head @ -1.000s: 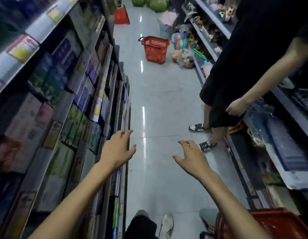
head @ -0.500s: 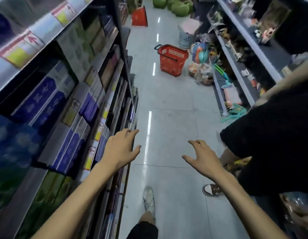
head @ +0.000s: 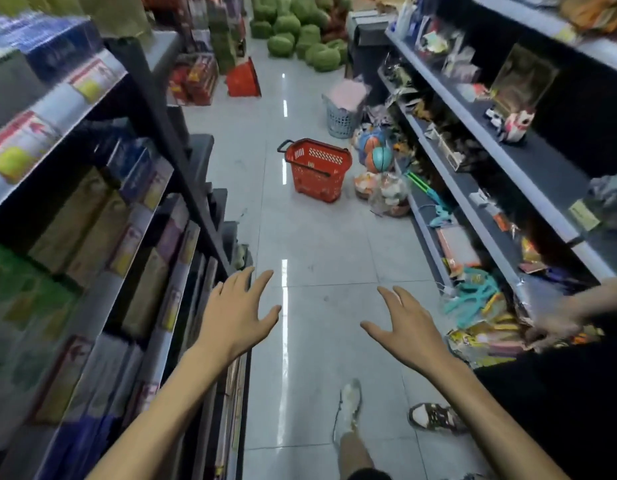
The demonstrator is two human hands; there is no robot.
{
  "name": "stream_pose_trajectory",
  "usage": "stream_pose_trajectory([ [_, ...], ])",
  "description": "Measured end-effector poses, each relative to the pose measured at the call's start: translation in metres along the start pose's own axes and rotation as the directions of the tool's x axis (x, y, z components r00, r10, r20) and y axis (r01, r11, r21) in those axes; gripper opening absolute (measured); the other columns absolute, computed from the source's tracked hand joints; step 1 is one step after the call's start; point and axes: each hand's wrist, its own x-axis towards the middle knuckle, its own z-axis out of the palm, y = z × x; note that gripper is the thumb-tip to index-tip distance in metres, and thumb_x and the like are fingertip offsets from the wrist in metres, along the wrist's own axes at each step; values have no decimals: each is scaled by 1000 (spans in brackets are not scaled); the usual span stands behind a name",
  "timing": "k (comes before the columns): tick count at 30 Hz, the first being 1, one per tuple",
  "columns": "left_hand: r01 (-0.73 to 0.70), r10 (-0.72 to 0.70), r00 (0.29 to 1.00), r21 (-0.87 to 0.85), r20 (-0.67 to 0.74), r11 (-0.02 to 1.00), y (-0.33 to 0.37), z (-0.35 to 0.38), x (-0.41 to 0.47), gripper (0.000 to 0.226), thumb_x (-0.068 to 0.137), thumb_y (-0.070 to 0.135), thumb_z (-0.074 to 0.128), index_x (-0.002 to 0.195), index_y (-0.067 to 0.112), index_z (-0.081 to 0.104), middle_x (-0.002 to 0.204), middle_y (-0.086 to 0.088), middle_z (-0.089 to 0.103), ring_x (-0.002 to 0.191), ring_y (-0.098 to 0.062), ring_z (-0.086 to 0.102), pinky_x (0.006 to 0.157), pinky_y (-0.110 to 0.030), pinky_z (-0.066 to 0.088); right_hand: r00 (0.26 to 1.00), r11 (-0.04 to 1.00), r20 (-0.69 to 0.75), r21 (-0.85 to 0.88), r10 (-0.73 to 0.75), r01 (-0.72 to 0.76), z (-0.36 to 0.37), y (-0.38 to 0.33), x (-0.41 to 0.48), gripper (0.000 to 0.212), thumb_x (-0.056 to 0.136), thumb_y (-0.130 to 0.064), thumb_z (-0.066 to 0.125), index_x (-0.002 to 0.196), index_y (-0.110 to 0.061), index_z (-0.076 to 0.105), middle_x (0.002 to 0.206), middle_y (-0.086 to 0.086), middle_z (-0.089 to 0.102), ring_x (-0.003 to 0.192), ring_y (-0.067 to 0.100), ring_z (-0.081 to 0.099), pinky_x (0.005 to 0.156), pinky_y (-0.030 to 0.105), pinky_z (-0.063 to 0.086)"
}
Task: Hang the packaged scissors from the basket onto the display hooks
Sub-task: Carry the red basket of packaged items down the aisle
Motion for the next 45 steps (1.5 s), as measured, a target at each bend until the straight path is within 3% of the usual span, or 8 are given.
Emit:
stream_pose_trajectory([
  [15,95,-95,995,11,-29,995,2,-6,377,80,87,74,36,157,34,31,160,-6,38,144,-26,40,117,-47,35,997,997,43,-32,-64,65,-111,36,389,91,90,-74,47,162,-27,17,168,11,16,156,27,11,125,42,13],
  [26,143,-144,989,-21,-16,989,-77,23,616,83,87,74,34,157,31,30,158,-5,42,146,-26,38,115,-46,37,992,994,69,-43,-102,105,-123,-5,650,89,89,-75,46,161,-30,19,169,7,16,156,25,11,124,42,17],
  [33,142,-142,990,-13,-16,990,-137,14,790,79,85,72,41,153,31,40,151,-6,50,139,-27,48,108,-46,42,996,995,27,-51,-81,83,-159,-46,818,90,85,-76,46,158,-28,25,164,4,28,151,24,25,121,45,29],
  [36,113,-113,994,-10,3,994,-151,11,860,78,87,70,47,154,31,39,154,-7,47,141,-27,45,110,-46,41,999,999,16,-19,-43,43,-170,-50,874,98,77,-81,38,159,-31,20,165,5,26,153,25,20,120,49,30],
  [41,73,-72,996,-7,53,997,-169,24,970,81,84,74,35,154,32,38,157,-8,43,144,-28,41,113,-46,38,1000,1000,7,12,22,-22,-177,-46,968,86,88,-63,61,158,-29,26,165,5,26,153,25,21,117,43,33],
  [45,29,-34,995,50,97,998,-189,53,1063,81,85,75,32,154,32,38,157,-8,43,143,-28,43,112,-47,39,994,994,40,40,100,-102,-172,-30,1056,85,88,-64,60,157,-25,30,163,8,29,151,27,26,116,43,33],
])
